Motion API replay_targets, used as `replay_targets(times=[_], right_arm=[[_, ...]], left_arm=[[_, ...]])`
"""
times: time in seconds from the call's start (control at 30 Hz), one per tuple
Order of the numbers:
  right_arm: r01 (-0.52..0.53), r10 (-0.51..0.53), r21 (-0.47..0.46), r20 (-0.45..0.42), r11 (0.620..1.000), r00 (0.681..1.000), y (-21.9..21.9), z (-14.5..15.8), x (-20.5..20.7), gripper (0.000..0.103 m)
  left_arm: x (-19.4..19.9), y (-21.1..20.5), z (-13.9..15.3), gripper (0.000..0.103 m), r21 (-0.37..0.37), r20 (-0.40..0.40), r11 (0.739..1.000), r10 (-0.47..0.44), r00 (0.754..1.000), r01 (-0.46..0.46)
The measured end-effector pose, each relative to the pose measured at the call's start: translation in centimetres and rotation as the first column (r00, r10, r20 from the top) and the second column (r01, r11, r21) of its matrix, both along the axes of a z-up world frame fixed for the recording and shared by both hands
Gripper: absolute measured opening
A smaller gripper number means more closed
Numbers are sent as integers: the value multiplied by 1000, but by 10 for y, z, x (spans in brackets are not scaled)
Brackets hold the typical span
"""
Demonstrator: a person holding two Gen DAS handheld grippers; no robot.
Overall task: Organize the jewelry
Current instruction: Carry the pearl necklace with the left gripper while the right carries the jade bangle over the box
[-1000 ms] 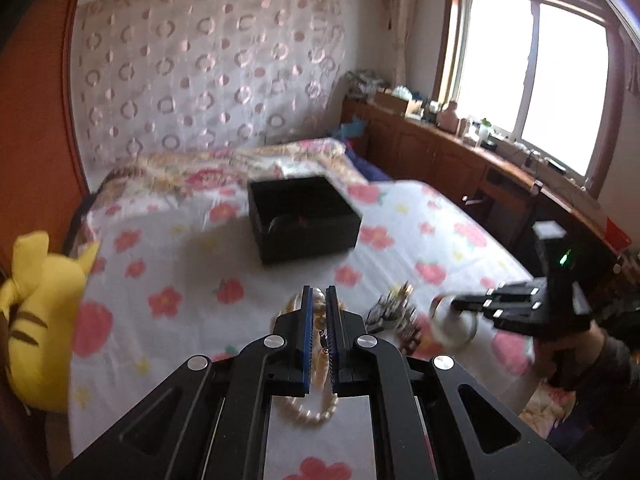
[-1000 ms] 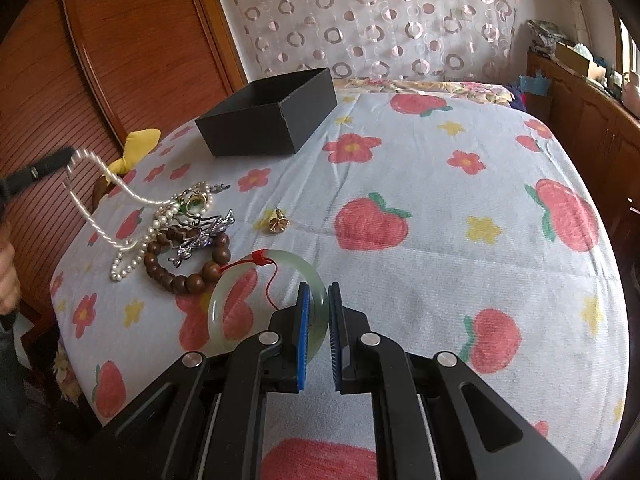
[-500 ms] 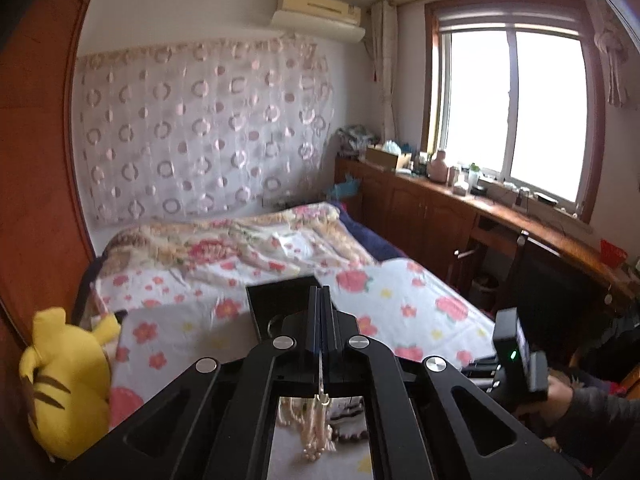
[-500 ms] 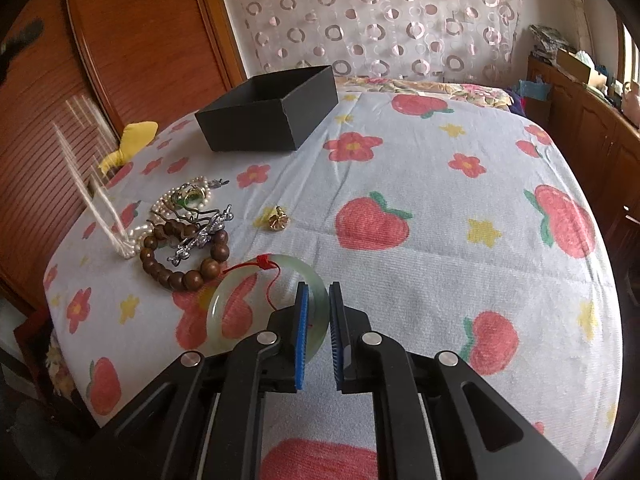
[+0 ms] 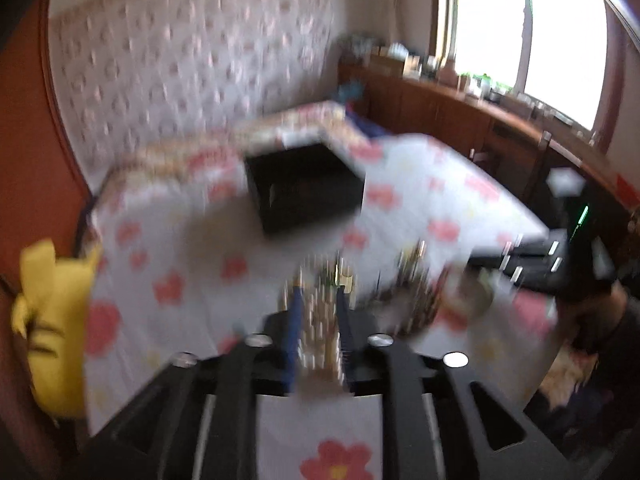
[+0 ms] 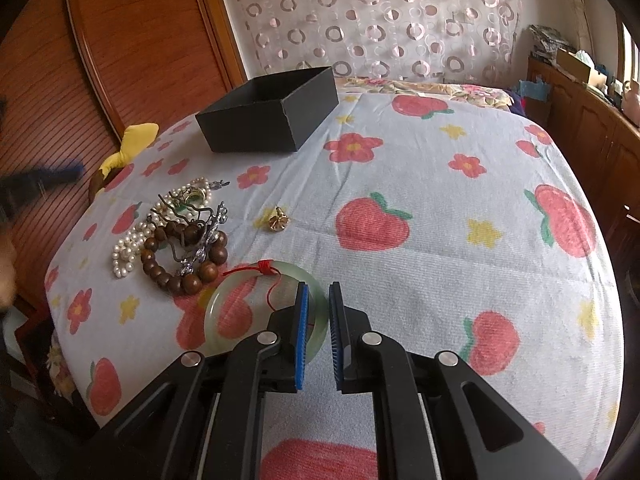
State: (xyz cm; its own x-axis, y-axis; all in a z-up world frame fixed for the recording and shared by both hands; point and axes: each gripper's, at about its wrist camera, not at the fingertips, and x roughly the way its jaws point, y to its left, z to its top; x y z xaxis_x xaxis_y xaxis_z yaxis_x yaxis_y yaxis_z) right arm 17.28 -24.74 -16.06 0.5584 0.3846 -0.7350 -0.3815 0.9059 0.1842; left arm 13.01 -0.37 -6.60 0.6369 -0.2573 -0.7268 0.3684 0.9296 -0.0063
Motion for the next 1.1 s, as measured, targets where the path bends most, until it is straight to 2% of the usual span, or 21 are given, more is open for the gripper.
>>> replay_targets(times=[0.1, 0.17, 0.3, 0.37, 0.47, 0.53, 0.6, 0.77, 0.9, 1.1], right_arm=[[0, 1, 3, -2, 1000, 1000, 0, 0, 0, 12], [-1, 1, 8, -3, 1000, 1000, 1, 0, -1, 12], [0, 0, 7, -2, 1000, 1000, 0, 0, 0, 12], [0, 0, 6, -2, 1000, 1000, 0, 0, 0, 12], [-1, 2, 6, -4, 1000, 1000, -1, 0, 0, 12], [-1, 1, 8, -3, 1000, 1000, -1, 0, 0, 12], [0, 0, 0, 1, 1000, 1000, 0, 0, 0, 12], [-15, 17, -36, 40, 999, 999, 10, 4, -5, 8], [-25, 27, -33, 58, 999, 998, 16, 10, -8, 8], [-42, 48, -49, 123, 998, 991, 25, 35, -14, 8]], left_arm=[[-4, -1, -32, 21, -4, -80, 1000, -4, 997, 3], [-4, -2, -45, 23, -3, -106, 1000, -2, 994, 1], [-1, -3, -55, 24, -26, -130, 1000, -1, 992, -3], [3, -5, -58, 24, -14, -129, 1000, 4, 992, -6], [6, -6, -63, 7, -27, -138, 1000, -1, 990, -3], [3, -6, -60, 6, -45, -120, 999, -15, 993, 10], [-2, -7, -52, 6, -48, -86, 999, -11, 996, 6], [-12, -4, -5, 6, -87, 34, 996, -7, 999, 10], [-14, 2, 36, 6, -116, 124, 993, -2, 992, 16], [-7, 1, 91, 6, -118, 238, 993, 8, 971, 20]])
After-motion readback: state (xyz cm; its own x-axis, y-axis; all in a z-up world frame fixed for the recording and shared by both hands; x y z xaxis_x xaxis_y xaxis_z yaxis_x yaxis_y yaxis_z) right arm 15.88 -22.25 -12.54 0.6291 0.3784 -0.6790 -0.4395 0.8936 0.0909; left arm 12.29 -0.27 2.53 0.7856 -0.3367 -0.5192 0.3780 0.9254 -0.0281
